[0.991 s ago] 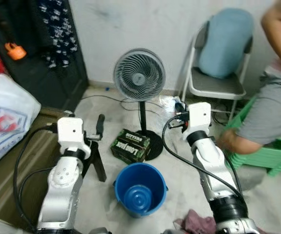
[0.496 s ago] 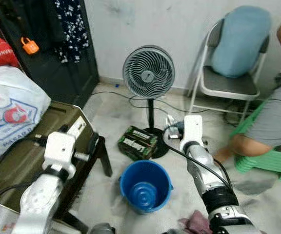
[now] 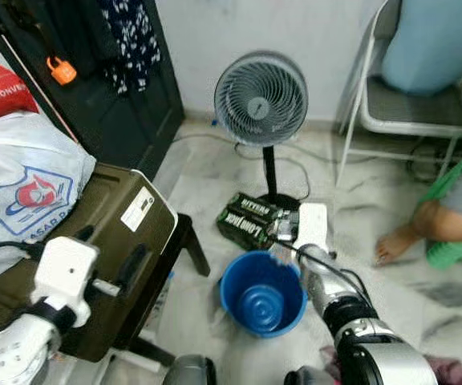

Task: Clean up the room

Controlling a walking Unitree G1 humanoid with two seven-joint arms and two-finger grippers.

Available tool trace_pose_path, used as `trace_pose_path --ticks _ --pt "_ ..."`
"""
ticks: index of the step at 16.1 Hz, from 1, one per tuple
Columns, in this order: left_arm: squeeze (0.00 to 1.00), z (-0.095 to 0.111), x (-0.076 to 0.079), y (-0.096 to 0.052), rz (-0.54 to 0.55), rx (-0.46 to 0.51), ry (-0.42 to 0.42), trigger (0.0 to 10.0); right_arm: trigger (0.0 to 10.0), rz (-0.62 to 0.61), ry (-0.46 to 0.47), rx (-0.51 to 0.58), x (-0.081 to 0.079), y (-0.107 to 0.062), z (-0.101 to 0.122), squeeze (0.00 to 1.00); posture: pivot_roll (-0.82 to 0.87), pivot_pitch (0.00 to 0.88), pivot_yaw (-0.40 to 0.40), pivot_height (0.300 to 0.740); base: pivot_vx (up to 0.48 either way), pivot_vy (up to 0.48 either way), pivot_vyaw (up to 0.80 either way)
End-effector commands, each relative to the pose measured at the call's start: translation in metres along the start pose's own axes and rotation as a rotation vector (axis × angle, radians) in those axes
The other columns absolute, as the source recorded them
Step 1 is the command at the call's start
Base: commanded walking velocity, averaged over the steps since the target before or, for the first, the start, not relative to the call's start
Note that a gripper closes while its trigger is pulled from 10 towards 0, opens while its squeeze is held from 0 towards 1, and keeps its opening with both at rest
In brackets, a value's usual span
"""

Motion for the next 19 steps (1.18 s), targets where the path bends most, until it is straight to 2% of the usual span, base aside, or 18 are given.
trace_pose_path --ticks 1,3,5,11,12,13,15,16,17,18,19 --pt "0.00 0.001 -0.003 -0.007 -0.013 -0.021 0.013 10.0 10.0 0.012 0.020 0.010 -0.007 0.002 0.006 0.00 0.26 0.163 0.153 0.740 0.000 0.000 0.00" --pt "0.00 0.003 -0.002 -0.012 -0.035 -0.042 0.013 10.0 10.0 0.040 0.022 -0.024 -0.020 0.002 0.000 0.00 0.27 0.181 0.165 0.740 0.000 0.000 0.00" --pt "0.00 0.005 -0.002 -0.013 -0.041 -0.046 0.016 10.0 10.0 0.044 0.023 -0.036 -0.024 0.002 -0.003 0.00 0.28 0.185 0.169 0.740 0.000 0.000 0.00" --pt "0.00 0.007 -0.001 -0.016 -0.048 -0.058 0.016 10.0 10.0 0.045 0.060 -0.024 -0.024 0.003 0.001 0.00 0.28 0.194 0.167 0.740 0.000 0.000 0.00" --pt "0.00 0.007 0.000 -0.016 -0.052 -0.061 0.018 10.0 10.0 0.042 0.066 -0.018 -0.022 0.004 0.003 0.17 0.28 0.194 0.166 0.740 0.000 0.000 0.00" --pt "0.00 0.007 0.001 -0.015 -0.054 -0.062 0.020 10.0 10.0 0.044 0.071 -0.012 -0.021 0.004 0.004 0.14 0.28 0.193 0.165 0.740 0.000 0.000 0.00" --pt "0.00 0.007 0.001 -0.015 -0.052 -0.061 0.020 10.0 10.0 0.044 0.076 -0.003 -0.021 0.005 0.007 0.14 0.28 0.191 0.163 0.740 0.000 0.000 0.00" --pt "0.00 0.007 0.001 -0.015 -0.051 -0.061 0.022 10.0 10.0 0.045 0.081 0.000 -0.021 0.005 0.009 0.28 0.28 0.191 0.163 0.740 0.000 0.000 0.00" --pt "0.00 0.007 0.001 -0.015 -0.049 -0.061 0.022 10.0 10.0 0.045 0.085 0.003 -0.021 0.005 0.010 0.50 0.28 0.191 0.163 0.740 0.000 0.000 0.00" --pt "0.00 0.008 0.000 -0.015 -0.047 -0.062 0.023 10.0 10.0 0.044 0.088 0.006 -0.020 0.005 0.011 1.00 0.28 0.192 0.162 0.740 0.000 0.000 0.00" --pt "0.00 0.007 0.001 -0.015 -0.048 -0.063 0.026 10.0 10.0 0.061 0.115 0.029 -0.022 0.006 0.016 1.00 0.28 0.192 0.162 0.740 0.000 0.000 0.00"
Point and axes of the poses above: a point about 5 cm out from each wrist's last joint towards the gripper, its own y axis pointing out of the wrist towards the gripper, its own z axis along the axis of the wrist's last joint, x = y × z, the point moved 2 cm from there along y, pointing out of the wrist towards the gripper, and after that the axes turned 9 degrees about y, right-handed, at the moved point
